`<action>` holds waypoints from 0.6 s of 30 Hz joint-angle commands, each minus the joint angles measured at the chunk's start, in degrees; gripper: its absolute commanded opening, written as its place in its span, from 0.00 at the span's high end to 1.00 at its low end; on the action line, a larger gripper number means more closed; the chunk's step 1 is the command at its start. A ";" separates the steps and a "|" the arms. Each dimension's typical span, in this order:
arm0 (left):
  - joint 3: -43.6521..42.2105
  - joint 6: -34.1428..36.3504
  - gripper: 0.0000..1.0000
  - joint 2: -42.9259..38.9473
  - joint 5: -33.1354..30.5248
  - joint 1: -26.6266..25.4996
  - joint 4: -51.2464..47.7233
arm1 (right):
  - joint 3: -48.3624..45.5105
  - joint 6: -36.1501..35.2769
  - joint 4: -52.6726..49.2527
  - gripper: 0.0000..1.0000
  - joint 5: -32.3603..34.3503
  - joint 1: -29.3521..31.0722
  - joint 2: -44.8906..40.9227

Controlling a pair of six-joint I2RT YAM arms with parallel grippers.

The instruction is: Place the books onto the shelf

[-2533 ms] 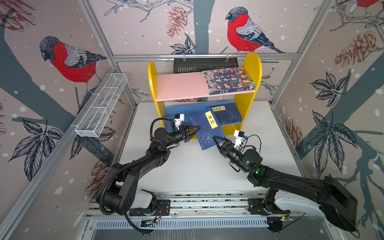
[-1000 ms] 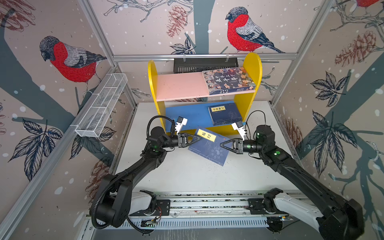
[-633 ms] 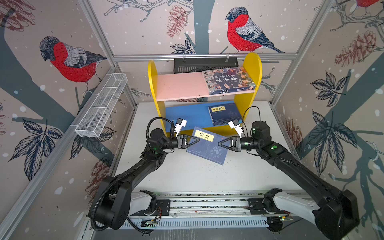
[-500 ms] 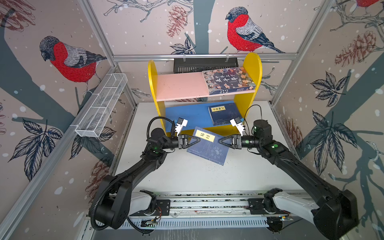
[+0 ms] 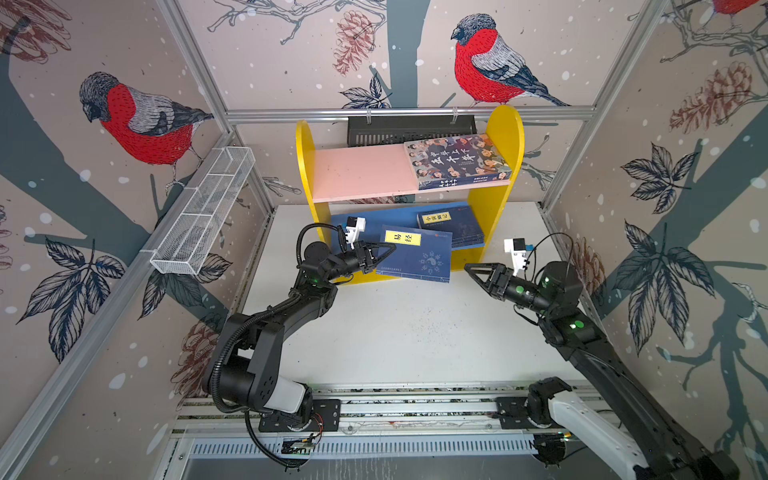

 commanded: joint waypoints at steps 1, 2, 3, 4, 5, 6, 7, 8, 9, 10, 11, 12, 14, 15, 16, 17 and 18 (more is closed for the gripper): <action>-0.75 -2.06 1.00 -1.09 -2.60 0.18 5.46 | -3.50 5.19 7.03 0.30 10.88 5.94 -1.88; -0.95 -1.80 1.00 -1.44 -2.91 0.14 4.93 | -4.48 5.91 8.46 0.30 12.25 7.72 -2.07; -1.16 -1.51 1.00 -1.73 -3.23 0.04 4.32 | -5.40 6.61 9.64 0.30 13.76 9.17 -2.12; -1.39 -1.36 1.00 -2.00 -3.53 0.07 3.88 | -6.28 7.35 11.13 0.30 15.47 10.93 -2.17; -1.60 -0.94 1.00 -2.34 -4.09 -0.09 3.07 | -7.38 8.10 13.04 0.30 17.93 12.83 -2.11; -1.77 -0.43 1.00 -2.76 -4.48 -0.17 1.93 | -8.38 8.56 15.16 0.30 20.34 14.76 -1.97; -1.88 0.10 1.00 -3.10 -4.75 -0.24 1.17 | -9.01 8.78 16.90 0.30 22.08 16.45 -1.71; -1.88 0.63 1.00 -3.40 -4.92 -0.42 0.53 | -9.38 8.81 18.04 0.29 23.55 17.78 -1.20; -1.75 0.81 1.00 -3.52 -4.95 -0.49 0.20 | -9.54 8.81 18.98 0.29 24.70 18.71 -0.51; -1.71 0.80 1.00 -3.61 -4.88 -0.55 -0.17 | -9.79 8.94 20.33 0.29 25.43 19.52 0.10; -1.42 0.80 1.00 -3.63 -4.78 -0.65 -0.85 | -10.23 9.19 22.21 0.29 25.97 20.19 0.88; -1.16 0.95 1.00 -3.52 -4.55 -0.74 -1.65 | -10.48 9.49 23.75 0.29 26.43 20.46 1.62; -0.83 1.33 1.00 -3.48 -3.93 -1.05 -1.84 | -10.62 9.67 26.12 0.30 27.61 20.99 3.18; -0.93 1.49 1.00 -3.55 -3.78 -1.21 -1.71 | -10.53 9.75 27.03 0.30 28.25 21.16 3.94; -1.11 1.75 1.00 -3.72 -3.79 -1.41 -2.04 | -10.53 9.85 28.33 0.31 28.59 21.39 4.95; -1.33 1.77 1.00 -3.95 -4.35 -1.48 -2.41 | -10.36 10.02 29.16 0.31 28.75 21.37 5.96; -1.59 1.78 1.00 -4.25 -4.75 -1.52 -2.36 | -10.11 10.04 29.97 0.32 28.85 21.50 6.80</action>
